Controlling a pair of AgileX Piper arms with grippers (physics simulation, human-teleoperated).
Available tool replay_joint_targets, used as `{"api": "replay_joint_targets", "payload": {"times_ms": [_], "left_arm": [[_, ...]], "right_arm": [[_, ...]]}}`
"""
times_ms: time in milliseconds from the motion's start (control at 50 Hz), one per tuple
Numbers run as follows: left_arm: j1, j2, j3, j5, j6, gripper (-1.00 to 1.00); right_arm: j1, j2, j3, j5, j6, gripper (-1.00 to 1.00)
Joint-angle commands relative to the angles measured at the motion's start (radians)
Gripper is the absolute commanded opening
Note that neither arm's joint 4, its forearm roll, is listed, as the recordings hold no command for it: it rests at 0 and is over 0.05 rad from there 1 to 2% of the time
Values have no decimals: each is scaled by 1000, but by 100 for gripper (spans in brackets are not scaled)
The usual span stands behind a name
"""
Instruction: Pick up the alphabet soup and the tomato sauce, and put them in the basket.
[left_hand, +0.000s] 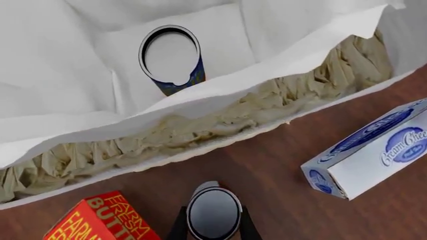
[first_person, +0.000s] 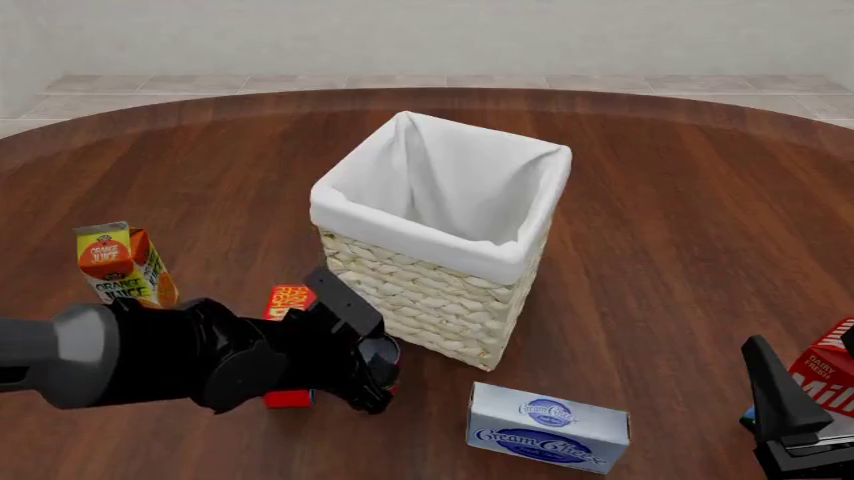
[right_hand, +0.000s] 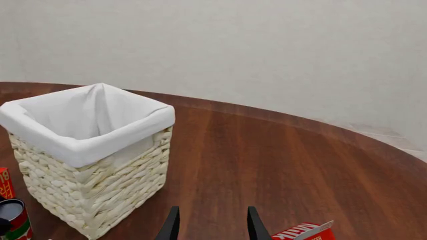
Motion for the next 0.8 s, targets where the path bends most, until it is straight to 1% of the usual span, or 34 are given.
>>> {"api": "replay_joint_targets", "payload": {"times_ms": [20,360,800], "left_arm": [[0,4,1,6,24,-100],[5,-19,-12,33,35,-100],[-4,-92,-8,82,38,-100]], "right_arm": [[1,0,0,1,0,100],[0,-1,0,0,1,100],[3,0,0,-1,-1,100]]}}
